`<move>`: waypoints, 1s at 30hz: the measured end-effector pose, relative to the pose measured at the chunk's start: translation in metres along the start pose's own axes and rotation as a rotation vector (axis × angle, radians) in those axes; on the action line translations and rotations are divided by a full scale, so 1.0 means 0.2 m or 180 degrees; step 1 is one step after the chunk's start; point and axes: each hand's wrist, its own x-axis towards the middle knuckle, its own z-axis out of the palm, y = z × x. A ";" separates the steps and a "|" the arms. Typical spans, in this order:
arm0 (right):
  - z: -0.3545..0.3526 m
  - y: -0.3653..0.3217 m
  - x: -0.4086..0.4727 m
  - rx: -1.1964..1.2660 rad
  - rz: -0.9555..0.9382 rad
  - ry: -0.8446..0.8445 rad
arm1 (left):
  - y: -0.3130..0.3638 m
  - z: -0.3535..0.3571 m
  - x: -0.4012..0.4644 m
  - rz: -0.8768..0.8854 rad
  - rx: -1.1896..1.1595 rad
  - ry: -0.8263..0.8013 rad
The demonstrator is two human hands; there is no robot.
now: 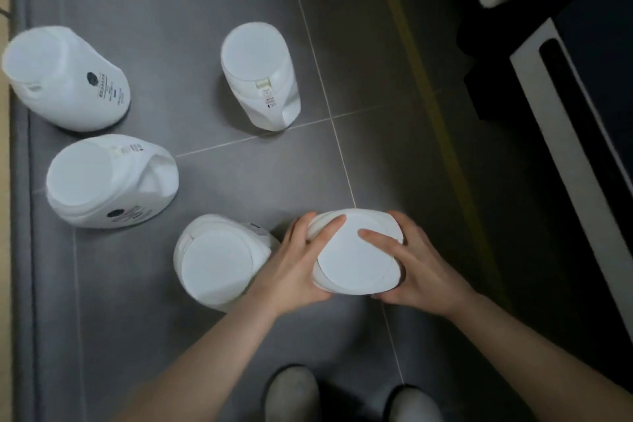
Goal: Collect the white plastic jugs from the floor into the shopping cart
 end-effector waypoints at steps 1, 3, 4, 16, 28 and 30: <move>-0.05 -0.04 -0.01 0.0013 0.0011 -0.0035 | 0.04 -0.05 -0.02 -0.0069 -0.0042 -0.0045; -0.19 -0.17 -0.04 0.0009 0.0012 -0.0122 | 0.15 -0.19 -0.07 -0.0210 -0.0057 -0.0101; -0.28 -0.25 -0.05 -0.0021 -0.0007 -0.0168 | 0.21 -0.28 -0.10 -0.0264 -0.0077 -0.0133; -1.59 -1.77 -0.21 -0.0508 -0.0747 -0.0345 | 1.12 -1.90 -0.79 -0.0700 -0.0005 0.0311; -1.74 -2.52 -0.46 -0.0635 -0.2079 -0.1131 | 1.71 -2.13 -1.77 -0.1854 -0.0443 0.1339; -1.73 -2.65 -0.50 -0.0760 -0.2298 -0.1303 | 1.80 -2.11 -1.94 -0.2079 -0.0442 0.1573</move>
